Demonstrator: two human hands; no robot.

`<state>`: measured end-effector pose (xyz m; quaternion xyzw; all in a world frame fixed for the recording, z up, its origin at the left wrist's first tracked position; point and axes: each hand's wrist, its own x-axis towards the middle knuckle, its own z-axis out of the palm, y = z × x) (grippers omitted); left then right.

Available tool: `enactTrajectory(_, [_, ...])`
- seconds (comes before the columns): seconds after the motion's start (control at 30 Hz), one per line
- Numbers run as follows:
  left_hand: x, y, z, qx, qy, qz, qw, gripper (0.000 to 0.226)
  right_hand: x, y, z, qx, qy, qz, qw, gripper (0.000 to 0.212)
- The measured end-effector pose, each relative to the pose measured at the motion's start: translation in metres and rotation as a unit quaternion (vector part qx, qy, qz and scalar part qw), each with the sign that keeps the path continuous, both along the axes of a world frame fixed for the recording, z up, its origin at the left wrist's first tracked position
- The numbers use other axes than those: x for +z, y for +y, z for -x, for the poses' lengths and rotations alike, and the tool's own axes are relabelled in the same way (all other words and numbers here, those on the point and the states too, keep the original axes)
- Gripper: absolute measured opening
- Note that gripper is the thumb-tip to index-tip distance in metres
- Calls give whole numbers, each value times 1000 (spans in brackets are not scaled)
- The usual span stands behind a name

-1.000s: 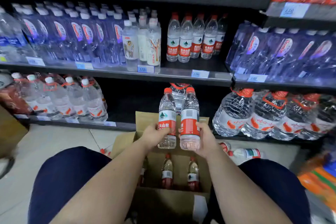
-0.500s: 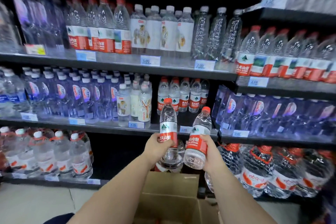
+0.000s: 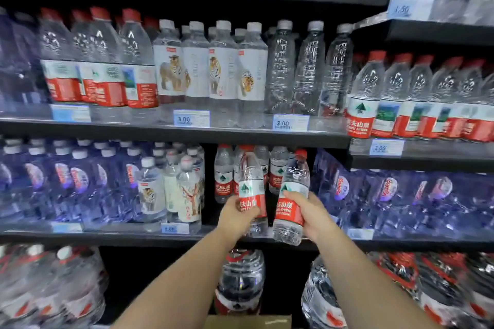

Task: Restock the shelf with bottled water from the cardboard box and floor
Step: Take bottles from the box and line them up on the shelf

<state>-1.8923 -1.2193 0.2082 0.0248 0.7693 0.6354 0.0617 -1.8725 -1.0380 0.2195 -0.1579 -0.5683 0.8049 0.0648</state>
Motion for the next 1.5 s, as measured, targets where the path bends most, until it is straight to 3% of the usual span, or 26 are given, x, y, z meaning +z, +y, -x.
enactTrajectory(0.13, [-2,9,49,-24,15,28,999,64,-1,19,39,16,26,-77,997,54])
enactTrajectory(0.27, [-14,20,81,-39,27,23,999,62,-10,32,68,29,41,-129,990,58])
enactTrajectory(0.5, [-50,43,103,-31,47,18,998,71,-41,40,98,34,-10,-189,981,72])
enactTrajectory(0.73, [-67,47,112,-21,32,0,999,72,-46,47,105,65,-14,-174,982,62])
enactTrajectory(0.9, [-69,48,115,-1,21,23,1000,76,-57,35,99,31,-26,-169,985,60])
enactTrajectory(1.03, [-69,44,115,-10,12,55,998,74,-80,22,97,-61,-61,-310,947,88])
enactTrajectory(1.23, [-73,40,123,-6,-31,108,994,72,-75,31,101,-54,-54,-343,936,67])
enactTrajectory(1.5, [-66,72,137,58,-48,114,991,64,-83,33,120,-73,-29,-354,932,61])
